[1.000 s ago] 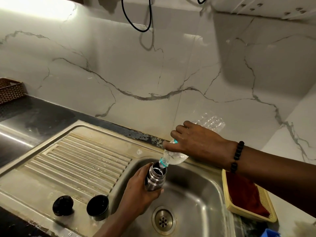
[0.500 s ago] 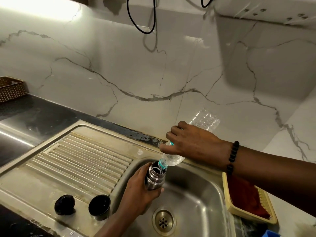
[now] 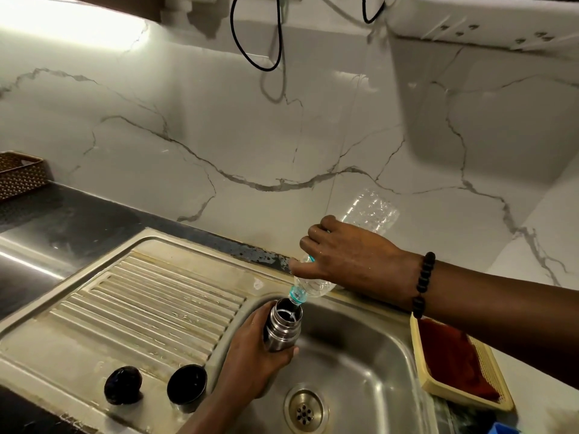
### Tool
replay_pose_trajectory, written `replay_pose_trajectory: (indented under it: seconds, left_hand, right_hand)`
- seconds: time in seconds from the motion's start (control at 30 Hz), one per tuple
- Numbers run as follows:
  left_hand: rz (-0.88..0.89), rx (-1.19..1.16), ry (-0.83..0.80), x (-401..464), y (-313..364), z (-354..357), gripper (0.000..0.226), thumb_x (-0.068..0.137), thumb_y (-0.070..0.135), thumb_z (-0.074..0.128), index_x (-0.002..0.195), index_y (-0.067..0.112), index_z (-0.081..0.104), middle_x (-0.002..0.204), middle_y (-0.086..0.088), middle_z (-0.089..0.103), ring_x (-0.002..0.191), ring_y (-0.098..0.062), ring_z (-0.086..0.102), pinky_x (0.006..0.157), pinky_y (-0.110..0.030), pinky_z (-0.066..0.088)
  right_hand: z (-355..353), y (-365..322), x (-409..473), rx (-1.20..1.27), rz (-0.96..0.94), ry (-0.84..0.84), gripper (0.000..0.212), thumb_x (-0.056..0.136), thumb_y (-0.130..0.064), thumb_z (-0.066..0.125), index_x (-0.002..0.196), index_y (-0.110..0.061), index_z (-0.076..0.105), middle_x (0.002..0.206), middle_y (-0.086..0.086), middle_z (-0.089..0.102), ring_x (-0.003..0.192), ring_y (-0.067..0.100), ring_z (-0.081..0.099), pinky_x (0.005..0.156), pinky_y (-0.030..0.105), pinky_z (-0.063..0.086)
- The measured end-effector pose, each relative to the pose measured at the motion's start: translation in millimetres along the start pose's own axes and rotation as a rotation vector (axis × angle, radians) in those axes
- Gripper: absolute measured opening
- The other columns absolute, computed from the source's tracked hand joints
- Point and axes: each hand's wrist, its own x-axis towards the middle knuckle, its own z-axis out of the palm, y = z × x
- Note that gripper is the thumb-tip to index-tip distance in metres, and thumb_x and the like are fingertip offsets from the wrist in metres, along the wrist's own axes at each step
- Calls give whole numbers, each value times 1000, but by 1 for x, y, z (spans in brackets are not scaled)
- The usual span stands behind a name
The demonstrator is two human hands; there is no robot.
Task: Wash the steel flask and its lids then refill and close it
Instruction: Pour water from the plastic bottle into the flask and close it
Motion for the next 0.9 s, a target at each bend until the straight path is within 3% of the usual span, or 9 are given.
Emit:
replay_pose_trajectory:
  seconds: [0.3,0.4,0.53,0.63,0.7,0.8,0.9]
  left_hand:
    - [36,-5,37,6,-7,-7,79,60,31,89,125,52,49,118,26,65,109,6,61,93,-22,51]
    - [35,11,65,9,-9,-12,81,60,36,89,125,55,46,117,27,64,109,9,59,90,-16,49]
    - [28,-14,113,18,-6,-25,83,63,25,93,130,43,48,113,27,63,107,17,55,84,-1,43]
    - [38,-16,158,28,-3,-39,80,64,21,93,130,33,51,113,23,64,108,15,57,85,-1,44]
    - [54,4,192,34,-2,-49,79,64,21,93,130,31,52,113,22,65,107,13,58,85,-2,45]
    - [56,40,243,44,-2,-68,78,63,21,93,128,32,52,108,25,63,102,16,58,81,-1,44]
    - [49,65,279,51,-11,-86,76,63,16,93,126,30,54,106,23,65,98,13,61,80,-3,46]
  right_hand:
    - [9,-7,1,116,122,38,64,82,-1,68,135,-19,36,98,12,55,83,27,49,78,40,42]
    - [17,-15,-4,253,281,33,73,81,-14,74,140,-27,32,108,7,56,91,24,53,81,36,42]
    - [35,-40,-2,698,549,-30,86,80,-39,75,147,-33,21,124,-2,54,109,17,53,94,33,45]
    - [52,-73,8,1384,848,89,83,76,-42,80,138,-39,24,130,-7,53,114,14,56,90,26,51]
    - [64,-99,19,1681,1015,202,79,74,-39,82,132,-41,28,133,-12,50,119,13,54,90,21,49]
    - [68,-129,36,1903,1103,280,86,76,-33,83,139,-39,25,139,-11,46,124,13,52,84,14,49]
    - [69,-144,48,1988,1056,321,75,77,-28,82,125,-50,29,130,-19,48,119,9,54,86,16,51]
